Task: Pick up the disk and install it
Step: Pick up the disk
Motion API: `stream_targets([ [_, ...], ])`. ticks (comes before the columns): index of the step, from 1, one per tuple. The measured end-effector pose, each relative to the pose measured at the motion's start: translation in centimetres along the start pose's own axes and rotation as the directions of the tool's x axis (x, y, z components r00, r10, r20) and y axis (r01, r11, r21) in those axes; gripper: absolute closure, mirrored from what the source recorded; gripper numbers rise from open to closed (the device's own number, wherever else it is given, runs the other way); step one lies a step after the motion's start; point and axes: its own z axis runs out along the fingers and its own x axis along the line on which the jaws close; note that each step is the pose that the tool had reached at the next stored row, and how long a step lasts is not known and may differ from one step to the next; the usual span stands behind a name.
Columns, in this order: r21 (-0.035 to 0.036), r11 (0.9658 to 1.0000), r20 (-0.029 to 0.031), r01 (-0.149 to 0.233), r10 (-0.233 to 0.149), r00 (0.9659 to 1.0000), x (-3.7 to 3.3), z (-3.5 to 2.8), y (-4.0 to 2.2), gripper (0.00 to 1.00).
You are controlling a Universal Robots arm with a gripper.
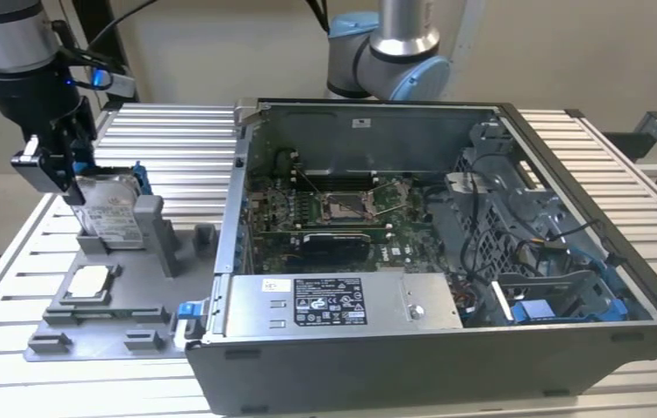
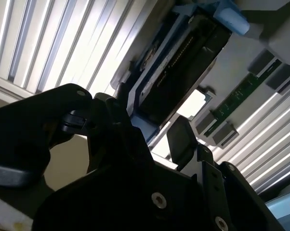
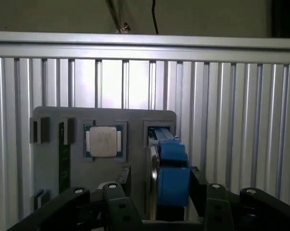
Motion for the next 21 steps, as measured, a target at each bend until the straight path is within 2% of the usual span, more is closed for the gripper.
stream_targets([
  [7,-0.0003,1.0,0.0006,0.0,0.0,1.0,-0.63,0.34,0.08,0.0],
  [14,-0.0001,1.0,0.0006,0.0,0.0,1.0,-0.69,0.8,0.19,0.0],
  [21,0.0,1.0,0.0007,0.0,0.0,1.0,-0.7,0.82,0.2,0.0],
])
